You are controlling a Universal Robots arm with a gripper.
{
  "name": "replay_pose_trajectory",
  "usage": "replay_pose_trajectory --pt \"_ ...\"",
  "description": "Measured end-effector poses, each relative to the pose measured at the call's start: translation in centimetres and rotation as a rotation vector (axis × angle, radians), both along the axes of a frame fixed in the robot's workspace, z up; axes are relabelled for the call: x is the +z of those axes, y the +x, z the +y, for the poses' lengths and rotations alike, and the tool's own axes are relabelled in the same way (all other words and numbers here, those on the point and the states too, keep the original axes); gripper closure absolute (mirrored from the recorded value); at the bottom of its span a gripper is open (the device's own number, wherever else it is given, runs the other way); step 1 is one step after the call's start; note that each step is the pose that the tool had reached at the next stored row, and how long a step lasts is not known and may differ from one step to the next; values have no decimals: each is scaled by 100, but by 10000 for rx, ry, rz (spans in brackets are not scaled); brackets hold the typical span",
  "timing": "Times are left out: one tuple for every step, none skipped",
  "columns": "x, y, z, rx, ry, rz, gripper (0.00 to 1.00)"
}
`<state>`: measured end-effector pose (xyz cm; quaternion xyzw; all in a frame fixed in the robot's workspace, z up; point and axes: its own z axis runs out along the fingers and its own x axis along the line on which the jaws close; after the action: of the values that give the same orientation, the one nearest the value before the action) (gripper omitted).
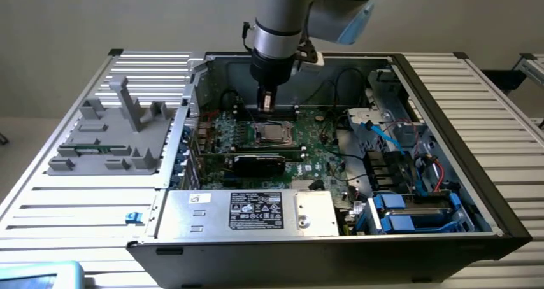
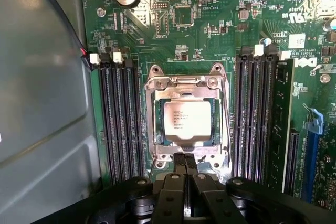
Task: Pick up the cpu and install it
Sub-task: 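Close the cpu cover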
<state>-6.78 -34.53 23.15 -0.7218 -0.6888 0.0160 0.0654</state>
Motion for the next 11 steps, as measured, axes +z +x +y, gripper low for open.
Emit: replay_pose_trajectory --pt "-12 -11 -1 -3 -3 -22 89" --pt "-25 -20 -2 -8 -6 -39 89" --pt "-39 -27 -3 -13 -9 -56 89" --pt "-53 -33 -3 -20 -11 -70 89" --pt "-68 -39 -4 -27 -14 -81 89" --pt "-84 -44 -4 -34 -18 -92 89" --pt "-99 -49 -5 -40 -21 -102 89" --pt "-113 -53 -5 -48 -24 -114 89" --pt "-127 -57 -6 -54 -29 -122 89" --pt "-142 -60 -7 -60 -31 -131 89" --pt "-156 -64 -7 -66 -36 -140 89"
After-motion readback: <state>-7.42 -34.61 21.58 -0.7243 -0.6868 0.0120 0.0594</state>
